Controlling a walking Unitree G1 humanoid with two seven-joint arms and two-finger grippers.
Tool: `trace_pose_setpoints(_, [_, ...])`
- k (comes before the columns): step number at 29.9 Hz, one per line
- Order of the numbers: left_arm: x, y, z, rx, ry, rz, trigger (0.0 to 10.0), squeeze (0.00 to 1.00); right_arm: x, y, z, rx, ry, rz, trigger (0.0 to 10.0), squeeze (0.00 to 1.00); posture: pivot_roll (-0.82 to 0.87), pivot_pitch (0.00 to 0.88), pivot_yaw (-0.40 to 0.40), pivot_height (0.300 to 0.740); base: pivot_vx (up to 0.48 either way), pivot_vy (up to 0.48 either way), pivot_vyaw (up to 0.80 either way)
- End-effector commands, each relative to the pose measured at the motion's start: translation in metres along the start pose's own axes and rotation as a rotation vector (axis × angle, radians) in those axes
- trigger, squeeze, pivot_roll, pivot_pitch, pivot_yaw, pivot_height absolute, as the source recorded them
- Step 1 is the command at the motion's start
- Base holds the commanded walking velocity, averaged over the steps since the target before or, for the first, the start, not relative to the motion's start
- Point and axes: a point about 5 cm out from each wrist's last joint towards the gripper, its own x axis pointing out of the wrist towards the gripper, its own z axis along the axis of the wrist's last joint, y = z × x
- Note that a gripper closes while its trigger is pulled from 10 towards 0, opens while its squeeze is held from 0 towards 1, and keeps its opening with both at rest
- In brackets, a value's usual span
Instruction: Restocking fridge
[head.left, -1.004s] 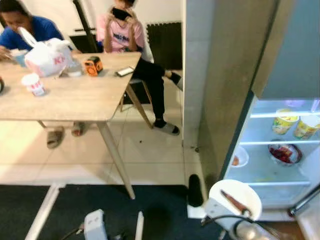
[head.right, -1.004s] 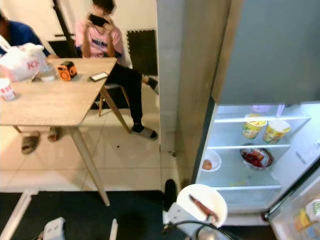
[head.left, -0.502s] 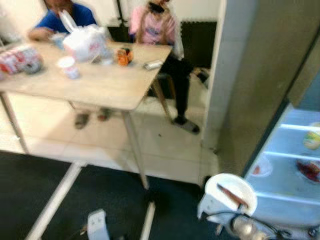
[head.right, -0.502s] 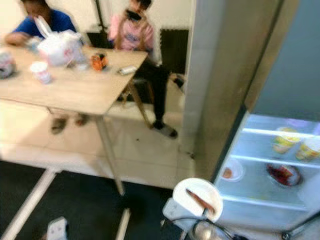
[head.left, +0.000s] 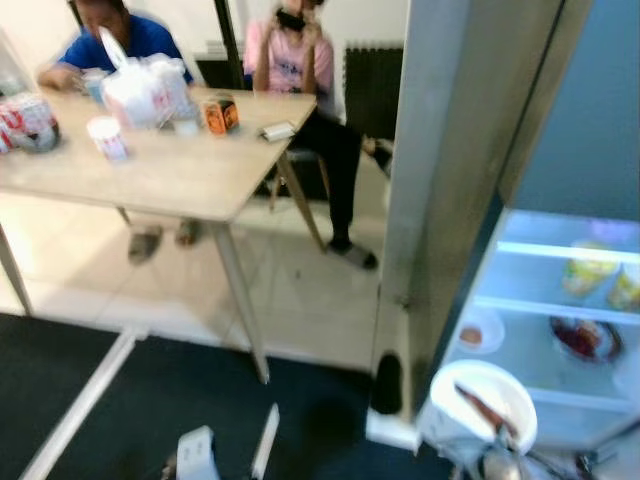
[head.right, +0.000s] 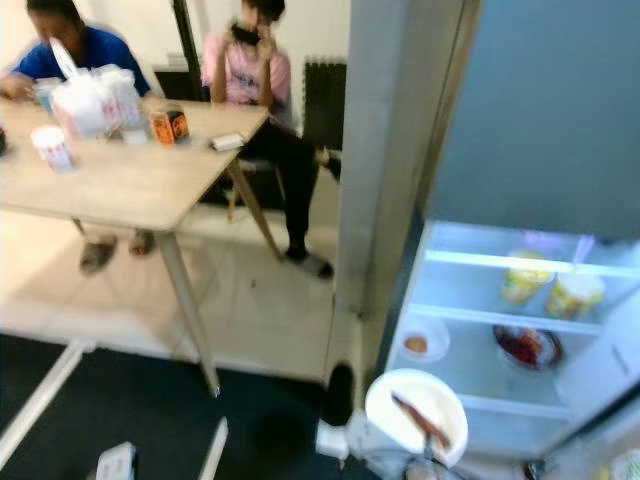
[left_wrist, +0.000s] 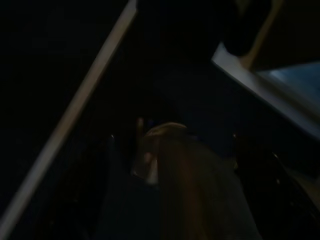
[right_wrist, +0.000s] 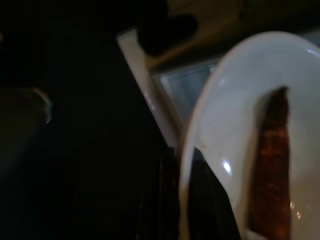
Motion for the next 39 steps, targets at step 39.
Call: trace_pose_setpoints(39, [-0.0005, 0.0003, -0.0044, -0.017, 0.012, 0.022, 10.0, 0.00, 0.0010, -0.0080, 0.0119, -0.016, -0.056, -0.036, 10.0, 0.00, -0.02, 0.000, 0.012, 0.740, 0.000, -0.173, 0.00])
